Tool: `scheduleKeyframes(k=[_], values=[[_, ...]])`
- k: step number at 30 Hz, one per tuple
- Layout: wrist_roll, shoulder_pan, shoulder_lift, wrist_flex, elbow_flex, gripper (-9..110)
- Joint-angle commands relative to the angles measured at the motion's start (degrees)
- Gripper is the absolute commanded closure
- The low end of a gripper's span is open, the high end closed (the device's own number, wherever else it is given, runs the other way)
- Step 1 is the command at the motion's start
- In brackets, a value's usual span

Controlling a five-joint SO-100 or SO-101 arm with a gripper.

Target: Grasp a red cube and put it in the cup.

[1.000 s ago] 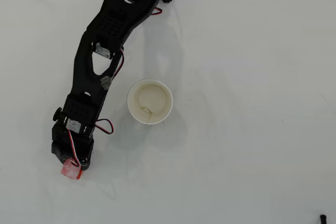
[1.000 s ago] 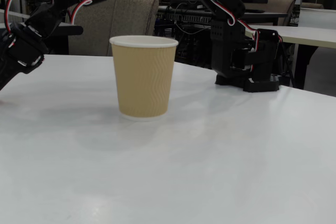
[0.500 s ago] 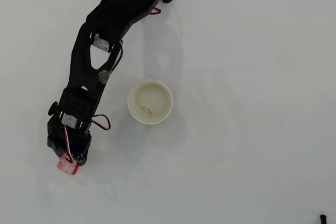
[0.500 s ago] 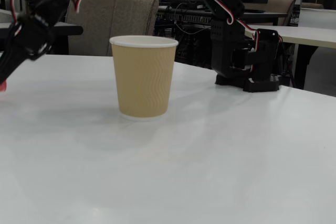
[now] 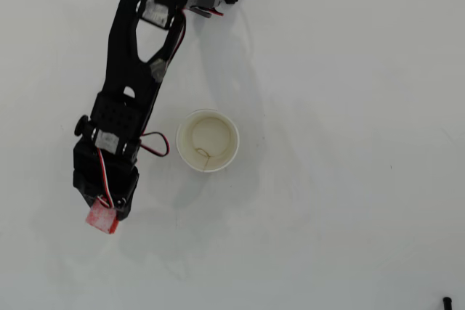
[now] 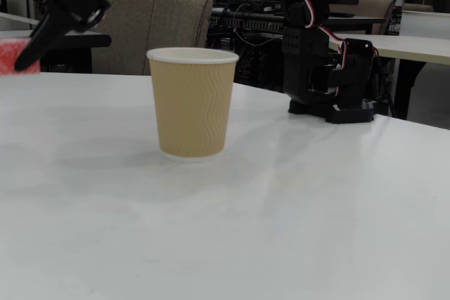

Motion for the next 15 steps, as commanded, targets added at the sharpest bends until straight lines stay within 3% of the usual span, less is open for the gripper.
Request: scheduleKeyframes(k=[1,15], values=[[0.7,-0.4,11.3,0.0,1.7,95],[1.9,-3.0,30.1,1.7,17.8,95]])
